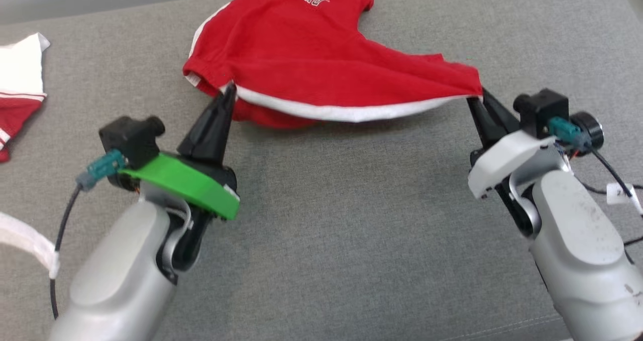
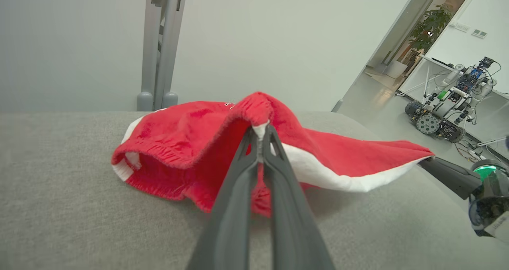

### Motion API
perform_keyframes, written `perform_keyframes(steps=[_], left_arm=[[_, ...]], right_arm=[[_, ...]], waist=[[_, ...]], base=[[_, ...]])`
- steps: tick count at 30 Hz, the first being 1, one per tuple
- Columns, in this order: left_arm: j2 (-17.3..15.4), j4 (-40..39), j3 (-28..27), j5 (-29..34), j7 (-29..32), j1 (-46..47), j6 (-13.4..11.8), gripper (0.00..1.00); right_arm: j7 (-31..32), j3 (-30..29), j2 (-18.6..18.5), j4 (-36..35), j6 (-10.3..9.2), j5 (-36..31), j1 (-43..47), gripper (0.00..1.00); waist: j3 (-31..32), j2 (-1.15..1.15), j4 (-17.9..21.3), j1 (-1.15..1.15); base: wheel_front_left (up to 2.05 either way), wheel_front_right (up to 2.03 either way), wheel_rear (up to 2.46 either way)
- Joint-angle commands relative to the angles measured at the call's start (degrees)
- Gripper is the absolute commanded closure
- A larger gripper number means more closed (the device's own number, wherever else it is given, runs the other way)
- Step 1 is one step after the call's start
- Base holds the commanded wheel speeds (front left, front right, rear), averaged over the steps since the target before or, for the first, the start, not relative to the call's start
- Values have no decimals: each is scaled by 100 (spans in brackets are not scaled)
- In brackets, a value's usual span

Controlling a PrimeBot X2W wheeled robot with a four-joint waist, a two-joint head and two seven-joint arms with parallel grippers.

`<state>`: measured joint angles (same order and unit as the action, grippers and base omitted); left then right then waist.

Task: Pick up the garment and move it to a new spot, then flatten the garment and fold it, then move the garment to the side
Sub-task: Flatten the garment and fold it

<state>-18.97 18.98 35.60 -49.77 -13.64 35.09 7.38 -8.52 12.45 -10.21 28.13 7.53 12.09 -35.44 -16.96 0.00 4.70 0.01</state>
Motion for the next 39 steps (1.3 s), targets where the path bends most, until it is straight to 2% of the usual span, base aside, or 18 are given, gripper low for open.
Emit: perform_keyframes(steps=[1,5,13,17,22,30,39], left_arm=[[-77,-130,20,21,-50,-271,-34,100],[-198,-718,38,-24,-84,-1021,-217,100],[-621,-2222,154,21,-4,-2414,-881,100],[-806,-2919,227,-57,153,-3001,-1253,100],[-814,-3204,314,-112,237,-3373,-1476,100],[-331,-2705,351,-353,217,-3232,-1554,100],[320,-1973,52,-874,142,-2679,-1336,100]], right_arm=[[15,-51,-16,-125,-8,52,271,100],[157,-150,-22,-672,-8,24,1011,100],[908,-561,110,-2476,-8,-58,2690,100],[1501,-766,171,-3455,-8,-157,3489,100],[1955,-971,129,-4026,-8,-294,3836,100],[2170,-881,-78,-3504,-8,-154,3005,100],[2410,-470,-574,-2386,-8,17,1295,100]], waist=[[271,0,-32,-1],[603,0,22,-1],[1210,0,167,-1],[1306,0,175,-1],[1227,0,77,-1],[816,0,-312,-1],[289,0,-862,-1]], base=[[0,0,0],[0,0,0],[0,0,0],[0,0,0],[0,0,0],[0,0,0],[0,0,0]])
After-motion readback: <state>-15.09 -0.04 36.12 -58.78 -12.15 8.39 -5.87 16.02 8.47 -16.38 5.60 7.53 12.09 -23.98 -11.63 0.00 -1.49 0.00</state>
